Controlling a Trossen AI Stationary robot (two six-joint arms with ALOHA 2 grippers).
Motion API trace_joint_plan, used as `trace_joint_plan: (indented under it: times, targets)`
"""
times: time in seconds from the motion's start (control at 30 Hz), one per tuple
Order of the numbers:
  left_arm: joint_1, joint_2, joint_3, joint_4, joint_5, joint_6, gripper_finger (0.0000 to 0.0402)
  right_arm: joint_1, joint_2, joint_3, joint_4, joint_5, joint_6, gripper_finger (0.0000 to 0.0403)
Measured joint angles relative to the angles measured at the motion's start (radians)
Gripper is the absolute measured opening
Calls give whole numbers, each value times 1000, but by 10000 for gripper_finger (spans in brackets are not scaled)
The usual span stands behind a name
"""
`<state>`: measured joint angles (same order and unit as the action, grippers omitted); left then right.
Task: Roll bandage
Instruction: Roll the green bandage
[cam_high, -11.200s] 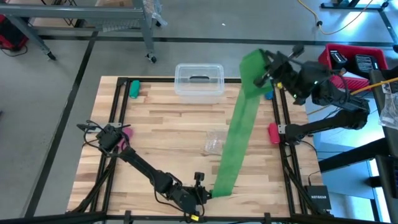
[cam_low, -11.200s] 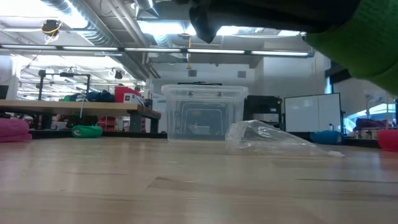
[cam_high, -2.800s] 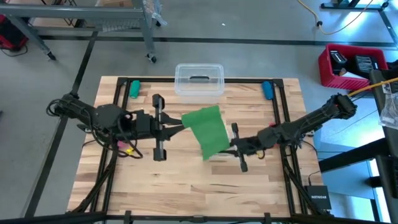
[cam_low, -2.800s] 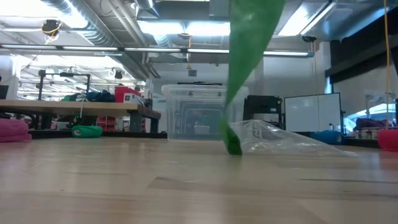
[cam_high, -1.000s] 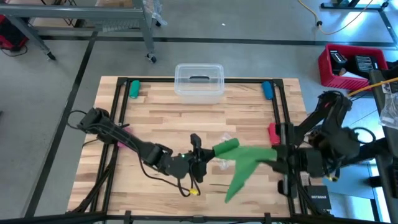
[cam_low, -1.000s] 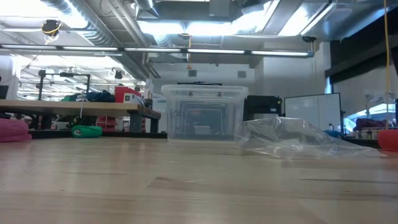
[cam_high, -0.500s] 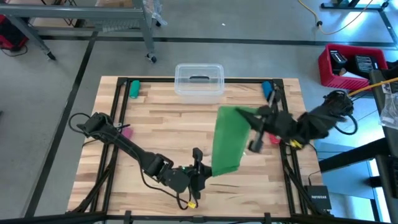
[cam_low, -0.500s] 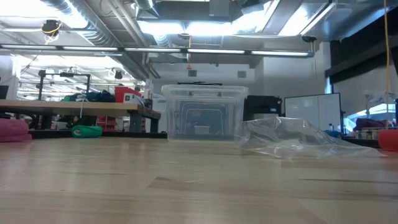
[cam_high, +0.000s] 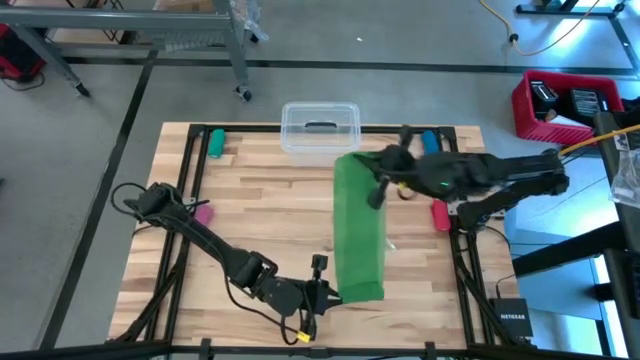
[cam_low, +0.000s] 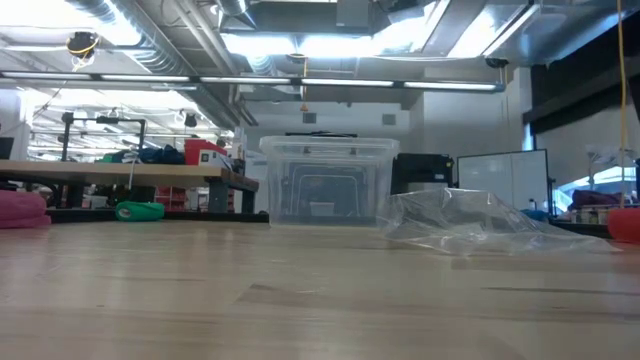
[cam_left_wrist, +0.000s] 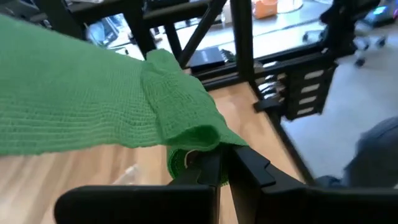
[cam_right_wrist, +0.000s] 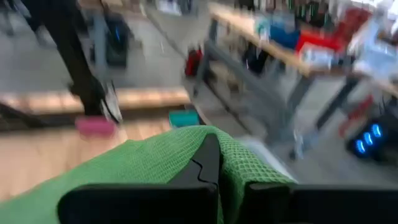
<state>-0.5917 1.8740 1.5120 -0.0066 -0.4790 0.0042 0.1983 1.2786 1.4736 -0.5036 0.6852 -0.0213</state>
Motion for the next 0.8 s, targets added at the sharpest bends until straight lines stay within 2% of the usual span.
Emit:
trace_joint_plan:
  times: [0.2, 0.3, 0.5, 0.67, 0.8]
  targets:
    - [-7, 0, 0, -8, 7, -24, 10, -105, 3, -122, -13, -185, 104, 6]
    - [-5, 0, 0, -8, 7, -27, 10, -141, 19, -162, -14, -268, 173, 20]
    - [1, 0, 0, -23, 9, -55, 11, -186, 58, -210, -25, -424, 281, 115]
    - [8, 38, 0, -32, 9, -132, 11, -195, 91, -245, -54, -461, 285, 197]
    - [9, 86, 0, -39, 10, -231, 11, -194, 93, -256, -72, -495, 278, 238]
